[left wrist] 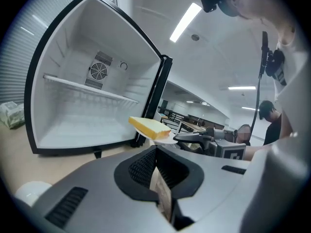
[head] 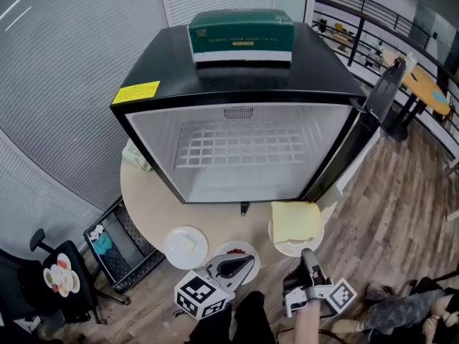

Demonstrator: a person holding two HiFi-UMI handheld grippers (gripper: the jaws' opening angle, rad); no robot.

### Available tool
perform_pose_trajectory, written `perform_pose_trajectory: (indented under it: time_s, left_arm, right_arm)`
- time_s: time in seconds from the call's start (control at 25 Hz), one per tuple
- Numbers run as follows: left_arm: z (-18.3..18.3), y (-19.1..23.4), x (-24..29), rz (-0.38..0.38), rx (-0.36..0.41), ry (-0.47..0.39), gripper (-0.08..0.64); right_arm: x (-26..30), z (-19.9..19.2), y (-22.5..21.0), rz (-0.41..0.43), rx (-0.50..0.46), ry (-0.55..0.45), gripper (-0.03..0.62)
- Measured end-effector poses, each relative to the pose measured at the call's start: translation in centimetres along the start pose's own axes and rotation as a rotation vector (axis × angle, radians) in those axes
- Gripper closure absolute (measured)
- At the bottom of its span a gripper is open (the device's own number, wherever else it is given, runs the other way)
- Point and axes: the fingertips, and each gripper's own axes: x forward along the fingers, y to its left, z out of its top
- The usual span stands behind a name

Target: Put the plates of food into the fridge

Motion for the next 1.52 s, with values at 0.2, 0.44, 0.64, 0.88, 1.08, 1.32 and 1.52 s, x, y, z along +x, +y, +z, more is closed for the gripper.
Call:
perform_pose_trajectory:
  time_s: [0.2, 0.44, 0.64, 0.88, 1.08, 1.32, 1.52]
  left_arm:
    - [3.1, 0.9, -0.4, 0.014, 0.017, -0.068, 0.555]
    - [5.2, 2.5, -2.2, 0.044, 0.014, -0.121, 0.555]
    - [5.7, 4.1, -3.8, 0.086, -0.012, -0.159, 0.555]
    - [5.9, 6.4, -5.9, 0.131, -0.038, -0.187, 0.555]
    - [6.0, 8.8, -7.5, 0.169, -0.064, -0.205, 0.555]
    - [6.4, 11.1, -8.6, 0.188, -0.082, -0.218, 0.555]
    - [6.4, 12.1, -8.8, 0.185, -0.1, -0.222, 0.555]
  right_arm:
    - [1.5, -0.3, 4.2, 0.026, -0.067, 0.035, 0.575]
    - [5.0, -3.9, 7.3, 0.048, -0.077, 0.129, 0.574]
    - [9.5, -7.1, 10.1, 0.068, -0.101, 0.226, 0.574]
    - [15.0, -10.7, 11.9, 0.071, -0.095, 0.28, 0.574]
    - [20.1, -13.1, 12.3, 0.043, -0.139, 0.313, 0.574]
    - [24.9, -14.2, 12.5, -0.008, -0.19, 0.32, 0.574]
    - [27.0, -15.1, 13.1, -0.026, -0.281, 0.322, 0.572]
